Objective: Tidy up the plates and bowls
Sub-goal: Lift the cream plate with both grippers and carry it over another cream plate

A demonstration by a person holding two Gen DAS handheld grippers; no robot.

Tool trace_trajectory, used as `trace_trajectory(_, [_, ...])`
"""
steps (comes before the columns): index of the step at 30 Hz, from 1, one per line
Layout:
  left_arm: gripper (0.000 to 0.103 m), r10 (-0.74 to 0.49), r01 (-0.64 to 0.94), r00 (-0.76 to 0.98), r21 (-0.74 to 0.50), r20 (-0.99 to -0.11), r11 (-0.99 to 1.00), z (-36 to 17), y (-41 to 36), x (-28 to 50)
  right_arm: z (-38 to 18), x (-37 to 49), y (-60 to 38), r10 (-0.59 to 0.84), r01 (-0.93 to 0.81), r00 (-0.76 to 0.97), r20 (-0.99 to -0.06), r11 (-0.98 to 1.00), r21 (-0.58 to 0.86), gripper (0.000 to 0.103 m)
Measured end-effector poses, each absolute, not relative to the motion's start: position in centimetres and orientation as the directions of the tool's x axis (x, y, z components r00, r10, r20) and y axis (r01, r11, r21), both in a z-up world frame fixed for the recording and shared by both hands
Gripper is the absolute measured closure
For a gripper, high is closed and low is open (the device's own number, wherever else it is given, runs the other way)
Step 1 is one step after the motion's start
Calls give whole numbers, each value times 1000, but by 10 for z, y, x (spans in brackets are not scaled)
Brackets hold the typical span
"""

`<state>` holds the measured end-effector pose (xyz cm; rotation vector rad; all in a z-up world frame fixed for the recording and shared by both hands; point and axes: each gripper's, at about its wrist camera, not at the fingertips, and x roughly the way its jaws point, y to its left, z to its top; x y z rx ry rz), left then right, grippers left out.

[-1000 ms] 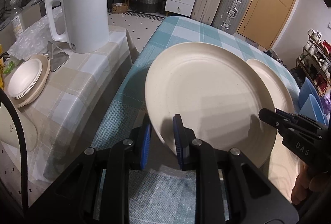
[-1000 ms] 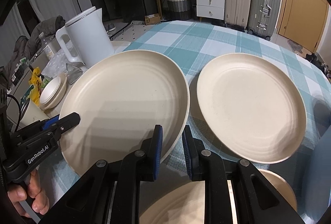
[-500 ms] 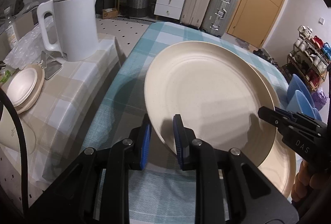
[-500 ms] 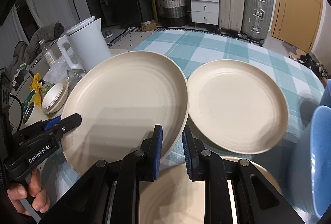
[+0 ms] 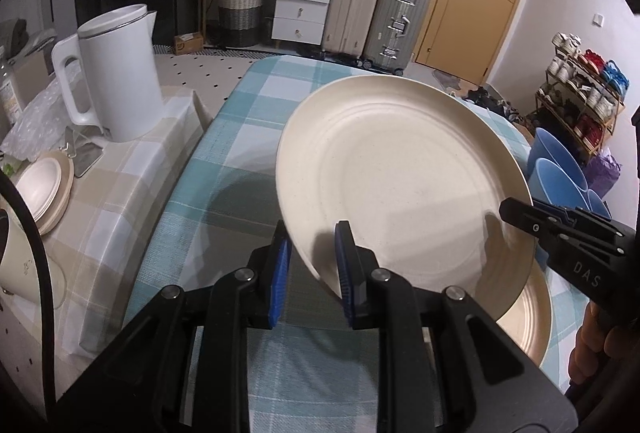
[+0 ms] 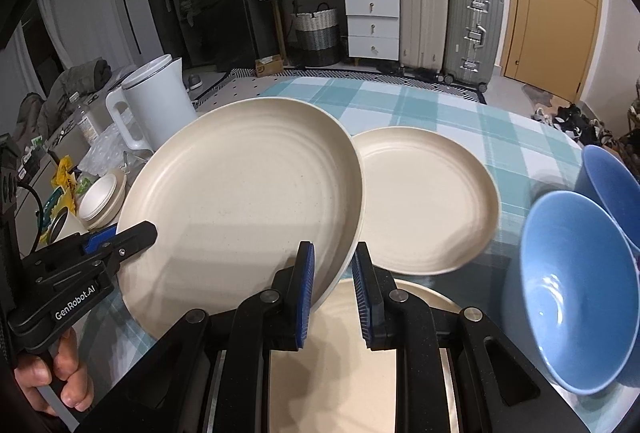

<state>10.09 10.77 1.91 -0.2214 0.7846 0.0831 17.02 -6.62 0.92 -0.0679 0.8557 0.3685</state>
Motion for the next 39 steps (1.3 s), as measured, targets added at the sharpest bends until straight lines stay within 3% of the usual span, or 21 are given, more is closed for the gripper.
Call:
trace_trajectory(23, [84,-115,33,684,-127,-721,991,49,32,73,23,115,-135,232,-220,637,-735,969,115,83])
trace_trajectory(39, [84,-158,132,636,-95,-755,987,40,16,74,17,84,-157,206,-143,639,-741,979,148,83])
